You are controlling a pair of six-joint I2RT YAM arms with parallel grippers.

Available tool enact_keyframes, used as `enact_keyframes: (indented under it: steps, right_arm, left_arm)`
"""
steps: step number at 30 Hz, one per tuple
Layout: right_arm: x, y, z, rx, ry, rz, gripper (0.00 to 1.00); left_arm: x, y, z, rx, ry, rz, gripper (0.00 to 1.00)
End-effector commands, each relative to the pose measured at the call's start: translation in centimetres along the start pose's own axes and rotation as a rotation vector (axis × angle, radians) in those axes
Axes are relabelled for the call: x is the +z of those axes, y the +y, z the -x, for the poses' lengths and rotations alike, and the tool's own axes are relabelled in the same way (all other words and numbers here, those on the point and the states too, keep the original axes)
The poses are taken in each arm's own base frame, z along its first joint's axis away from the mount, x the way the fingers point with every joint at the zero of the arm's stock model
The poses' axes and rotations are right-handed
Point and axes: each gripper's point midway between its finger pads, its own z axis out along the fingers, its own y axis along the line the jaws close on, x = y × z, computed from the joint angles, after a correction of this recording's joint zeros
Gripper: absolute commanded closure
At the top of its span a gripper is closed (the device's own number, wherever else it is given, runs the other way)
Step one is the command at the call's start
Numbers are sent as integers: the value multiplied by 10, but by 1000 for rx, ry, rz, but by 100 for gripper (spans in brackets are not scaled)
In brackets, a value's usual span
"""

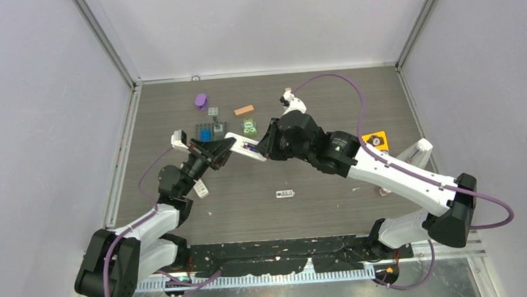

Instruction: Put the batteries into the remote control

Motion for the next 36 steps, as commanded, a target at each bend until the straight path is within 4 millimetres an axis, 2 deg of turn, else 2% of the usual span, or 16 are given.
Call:
enact_keyframes:
  steps: [1,8,16,22,28,31,36]
  right_arm:
    - [-4,17,13,5,-27,39,83]
    - [2,16,8,9,1,40,90]
    - [12,13,0,27,35,40,94]
    - [19,10,-4,46,49,45,95]
    - [23,9,-5,44,54,44,95]
    - [24,7,-4,-28,82,7,95]
    - [38,-5,-20,-142,154,-52,95]
  left_arm:
    - [0,-19,-3,40,11,-81,100]
    - [-1,-22,-3,42,10,-92,100]
    - [-2,-28,-6,38,26,-108,100]
    - [-5,-52,-15,73,76,-198,100]
    - [-8,-57,-21,121,103,-218,100]
    - [-8,-59,-22,142,104,-224,100]
    - [-6,-63,-20,155,94,-234,100]
